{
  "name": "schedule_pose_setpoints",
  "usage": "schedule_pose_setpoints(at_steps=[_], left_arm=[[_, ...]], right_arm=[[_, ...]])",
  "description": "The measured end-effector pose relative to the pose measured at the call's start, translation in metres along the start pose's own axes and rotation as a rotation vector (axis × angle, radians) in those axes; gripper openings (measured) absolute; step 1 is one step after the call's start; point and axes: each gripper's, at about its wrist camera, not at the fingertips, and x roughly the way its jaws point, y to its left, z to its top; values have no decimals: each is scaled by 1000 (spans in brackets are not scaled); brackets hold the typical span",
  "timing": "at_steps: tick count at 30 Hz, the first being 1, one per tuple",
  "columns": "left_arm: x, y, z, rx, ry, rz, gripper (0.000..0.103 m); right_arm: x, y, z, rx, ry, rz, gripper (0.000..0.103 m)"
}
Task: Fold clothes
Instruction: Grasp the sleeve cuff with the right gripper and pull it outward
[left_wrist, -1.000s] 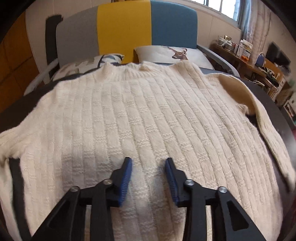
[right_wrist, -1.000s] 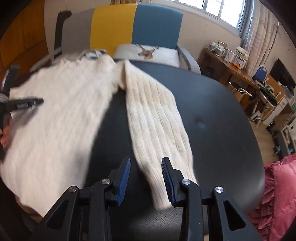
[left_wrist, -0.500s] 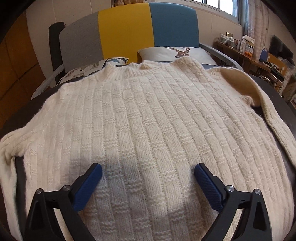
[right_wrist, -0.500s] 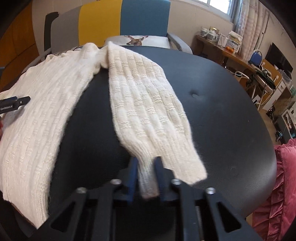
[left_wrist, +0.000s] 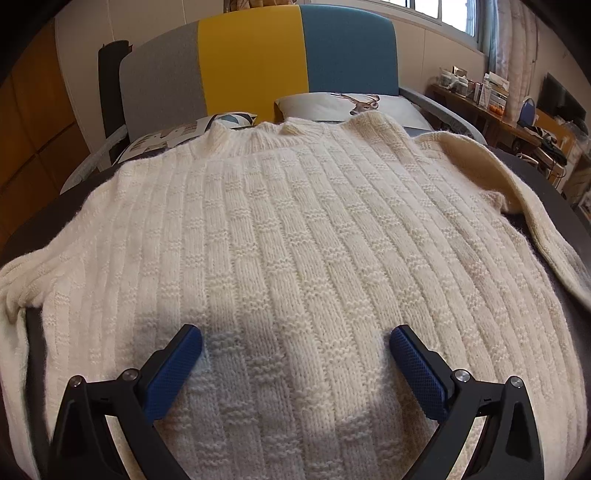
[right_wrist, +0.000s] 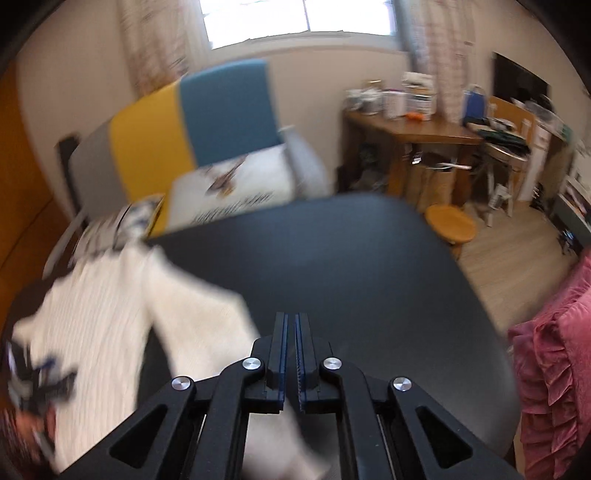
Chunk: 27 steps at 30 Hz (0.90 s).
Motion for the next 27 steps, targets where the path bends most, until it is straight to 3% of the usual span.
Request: schedule_pose_setpoints(at_steps=[3,5,6,7,10,15,18,20,22,24,27], left_arm=[[1,0,0,-1,1,-1,103],[1,-1,0,-1,0,0,103],[1,-1,0,-1,0,1,103],[1,-1,0,-1,0,2,103],[-2,-8,3,21,-2,34,103],[-21,-32,13,20,-35,-82,103],[-31,-60,9,100,-58,-116,103],[-30,-74,3,163,-55,-101,103],[-25,-86,-8,231,-48,-74,103],[-22,-87,-14,250,-46,-61,103],[-17,-79,-12,207,-21,-100,103]], right_arm=[[12,2,11,-18,55,131,6],[12,31,-3,-174,88,171,10],[11,49,-19,-271,110,180,23],[9,65,-39,-341,136,183,26],[8,94,-93,-447,213,180,27],[16,108,-157,-582,286,36,27],[26,102,-175,-570,321,-42,28],[28,96,-176,-511,306,-8,27],[26,96,-174,-512,313,-10,11],[19,95,-165,-485,303,15,10],[0,86,-140,-371,261,84,9]])
